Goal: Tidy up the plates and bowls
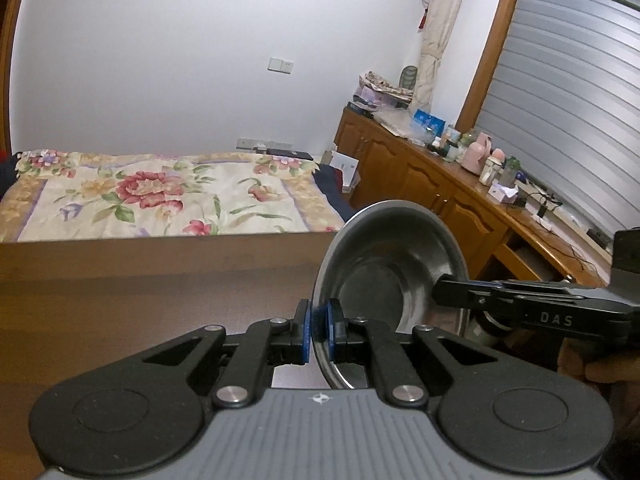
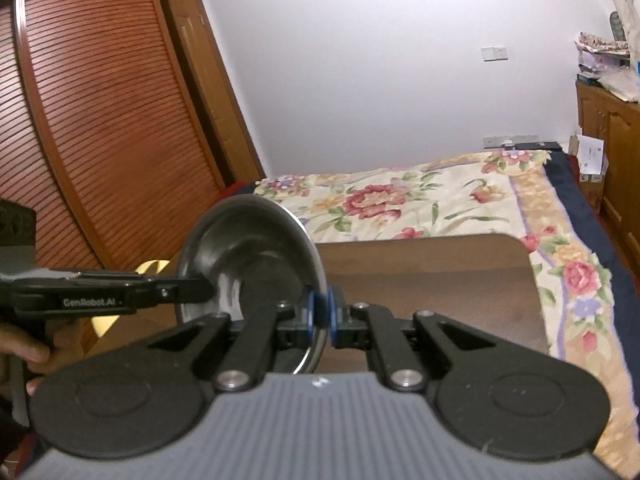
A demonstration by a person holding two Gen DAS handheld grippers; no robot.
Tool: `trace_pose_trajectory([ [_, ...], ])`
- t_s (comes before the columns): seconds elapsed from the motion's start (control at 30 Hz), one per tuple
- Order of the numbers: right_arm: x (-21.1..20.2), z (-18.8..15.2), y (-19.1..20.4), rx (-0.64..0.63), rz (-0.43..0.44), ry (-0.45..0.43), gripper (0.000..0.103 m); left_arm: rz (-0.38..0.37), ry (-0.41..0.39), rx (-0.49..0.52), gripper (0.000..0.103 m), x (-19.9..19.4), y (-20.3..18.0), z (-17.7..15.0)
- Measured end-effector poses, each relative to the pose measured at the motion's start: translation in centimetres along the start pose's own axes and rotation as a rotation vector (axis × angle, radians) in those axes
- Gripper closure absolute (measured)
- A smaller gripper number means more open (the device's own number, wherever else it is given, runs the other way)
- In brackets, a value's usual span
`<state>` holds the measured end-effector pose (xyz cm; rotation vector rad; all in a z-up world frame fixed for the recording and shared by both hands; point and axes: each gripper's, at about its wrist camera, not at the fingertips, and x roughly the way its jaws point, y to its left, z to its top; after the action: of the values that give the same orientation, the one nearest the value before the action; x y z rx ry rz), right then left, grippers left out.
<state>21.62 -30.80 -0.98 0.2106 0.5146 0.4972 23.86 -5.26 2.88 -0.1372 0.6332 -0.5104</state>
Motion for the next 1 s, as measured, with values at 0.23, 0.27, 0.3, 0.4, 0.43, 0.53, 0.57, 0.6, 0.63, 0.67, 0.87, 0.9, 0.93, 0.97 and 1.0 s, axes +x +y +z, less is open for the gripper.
trace_pose_trajectory([
  [0.23,-0.9,-2.6,1.1,0.032,0.037,0.028,0.094,-0.003,0.02,-0.014,0.095,-2.6,-0.1,-3.0],
  [0.27,-1.0,-2.9,1.2,0.038,0.041,0.032,0.094,-0.005,0.022,-0.013,0.095,-2.9,-0.2,-3.5],
  [0.3,-1.2,-3.2,1.3,0.04,0.041,0.036,0.094,-0.007,0.025,-0.012,0.095,-3.1,-0.4,-3.8],
  [0.4,-1.7,-3.9,1.6,0.046,0.041,0.041,0.094,-0.011,0.031,-0.005,0.095,-3.7,-0.8,-4.6],
  [0.43,-1.8,-4.1,1.6,0.05,0.041,0.042,0.094,-0.011,0.03,-0.003,0.095,-3.8,-0.9,-4.7],
  [0.53,-2.3,-4.6,2.0,0.052,0.038,0.044,0.094,-0.014,0.032,-0.004,0.095,-4.2,-1.2,-5.3],
  [0.57,-2.5,-4.8,2.2,0.049,0.035,0.042,0.093,-0.014,0.031,0.0,0.095,-4.3,-1.3,-5.5],
  [0.6,-2.7,-4.9,2.3,0.048,0.034,0.039,0.093,-0.014,0.032,0.001,0.095,-4.3,-1.3,-5.7],
  [0.63,-3.0,-5.0,2.4,0.047,0.034,0.036,0.093,-0.014,0.032,0.0,0.095,-4.4,-1.4,-5.9],
  [0.67,-3.2,-5.3,2.6,0.044,0.031,0.032,0.093,-0.015,0.032,-0.001,0.095,-4.5,-1.4,-6.2],
  [0.87,-3.7,-7.0,3.1,0.011,-0.011,0.024,0.093,0.011,0.037,0.021,0.094,-4.4,-2.3,-8.3],
  [0.9,-3.7,-7.3,3.2,0.005,-0.019,0.021,0.093,0.016,0.04,0.021,0.094,-4.1,-2.4,-8.6],
  [0.93,-3.6,-7.6,3.3,-0.003,-0.03,0.019,0.093,0.02,0.042,0.021,0.094,-4.0,-2.3,-9.0],
  [0.97,-3.5,-7.8,3.2,-0.008,-0.041,0.016,0.093,0.025,0.045,0.015,0.094,-3.6,-2.3,-9.3],
  [1.0,-3.3,-8.1,3.2,-0.012,-0.05,0.015,0.093,0.028,0.049,0.008,0.094,-3.3,-2.1,-9.5],
])
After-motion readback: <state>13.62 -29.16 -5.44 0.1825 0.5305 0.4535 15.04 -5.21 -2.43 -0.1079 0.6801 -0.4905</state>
